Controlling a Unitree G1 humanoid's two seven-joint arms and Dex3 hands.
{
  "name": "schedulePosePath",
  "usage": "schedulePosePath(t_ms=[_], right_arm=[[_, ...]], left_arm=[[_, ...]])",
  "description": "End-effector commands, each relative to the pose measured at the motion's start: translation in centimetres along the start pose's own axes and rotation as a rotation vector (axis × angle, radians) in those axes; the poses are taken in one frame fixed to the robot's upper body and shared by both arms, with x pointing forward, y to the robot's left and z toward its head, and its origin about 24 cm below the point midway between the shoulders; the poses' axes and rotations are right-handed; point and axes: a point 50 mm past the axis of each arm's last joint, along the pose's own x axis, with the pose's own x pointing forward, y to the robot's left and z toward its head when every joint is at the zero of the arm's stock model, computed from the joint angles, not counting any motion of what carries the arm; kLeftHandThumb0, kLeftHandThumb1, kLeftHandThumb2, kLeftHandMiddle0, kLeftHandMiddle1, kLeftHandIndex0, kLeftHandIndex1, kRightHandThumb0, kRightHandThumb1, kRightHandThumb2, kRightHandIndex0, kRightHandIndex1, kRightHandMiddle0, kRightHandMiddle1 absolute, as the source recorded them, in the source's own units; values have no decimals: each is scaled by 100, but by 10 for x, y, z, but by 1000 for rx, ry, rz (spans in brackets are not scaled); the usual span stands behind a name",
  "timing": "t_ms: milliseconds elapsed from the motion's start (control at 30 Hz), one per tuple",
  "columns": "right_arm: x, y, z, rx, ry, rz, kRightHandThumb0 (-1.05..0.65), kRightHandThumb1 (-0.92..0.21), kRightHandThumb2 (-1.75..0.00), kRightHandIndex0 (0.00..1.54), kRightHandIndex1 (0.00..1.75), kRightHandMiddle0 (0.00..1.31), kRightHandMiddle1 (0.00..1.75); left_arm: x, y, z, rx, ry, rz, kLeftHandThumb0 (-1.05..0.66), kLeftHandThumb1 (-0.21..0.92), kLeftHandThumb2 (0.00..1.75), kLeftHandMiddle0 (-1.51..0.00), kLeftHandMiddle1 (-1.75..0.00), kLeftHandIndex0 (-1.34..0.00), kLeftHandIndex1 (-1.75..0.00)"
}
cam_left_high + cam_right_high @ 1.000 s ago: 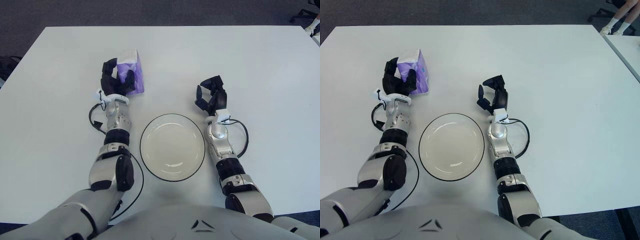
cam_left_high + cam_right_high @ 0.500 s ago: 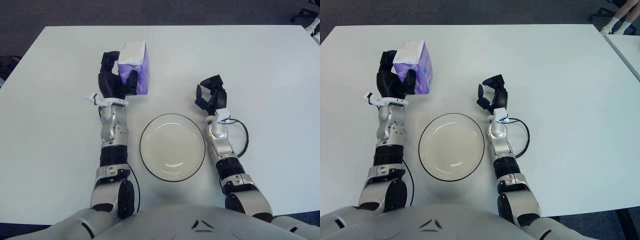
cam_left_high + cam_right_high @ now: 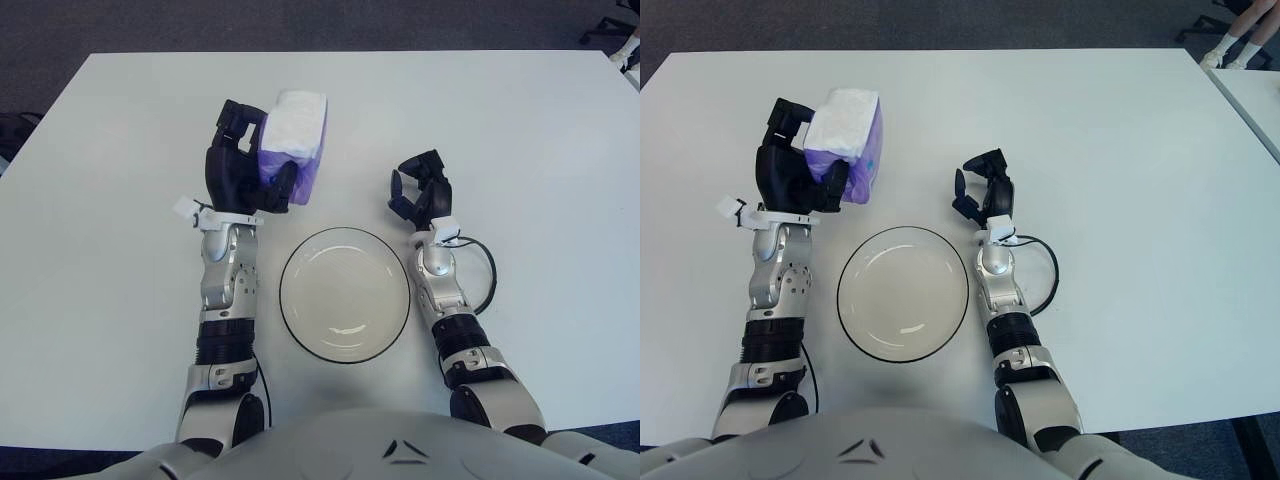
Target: Put the tissue paper into the plate.
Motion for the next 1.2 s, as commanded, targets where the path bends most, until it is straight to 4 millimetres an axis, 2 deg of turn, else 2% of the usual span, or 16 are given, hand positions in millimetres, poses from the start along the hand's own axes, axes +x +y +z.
schedulePosePath(t_ms=[0,167,300,400,533,667,800,933,1167], right_arm=[[-62,-29,-60,-122,295,-21,-39,-64,-91,59,138,36,175],[-62,-28,-60,-128,298,-21,-39,-64,-92,59,137,37,175],[-62,-28,-60,-130,302,-23,-39,-64,-92,59,137,37,175],[-62,-28,-60,-133,303,-23,-39,-64,-92,59,137,37,175],[-62,-28,-60,-133,303,-24,-39,-65,-90,59,137,35,175],[-65,-26,-56,-128,283,-29,-38,-67,-88,58,136,34,175],[-65,-24,-54,-130,273,-41,-38,-68,-86,57,135,34,175],[-62,-27,-60,-134,290,-21,-38,-68,-86,60,135,34,175],[-60,-27,-58,-124,261,27,-39,-66,-89,66,138,35,175]], left_arm=[[-2,-18,21,86,-103,-107,0,-9,169,-100,-149,-70,-175],[-11,-33,29,157,-71,-209,0,-11,174,-98,-158,-71,-175],[-13,-34,31,257,-63,-258,0,-10,174,-96,-161,-70,-175],[-15,-34,28,401,-106,-296,0,-10,175,-96,-162,-70,-175],[-17,-37,28,516,-148,-413,0,-10,175,-96,-163,-70,-175],[-18,-43,31,531,-130,-558,0,-10,175,-95,-164,-69,-175],[-25,-52,38,447,-34,-682,0,-10,175,-96,-163,-70,-175],[-37,-58,37,570,21,-800,0,-10,173,-96,-159,-72,-175],[-44,-64,32,694,3,-852,0,-3,168,-88,-163,-67,-175]])
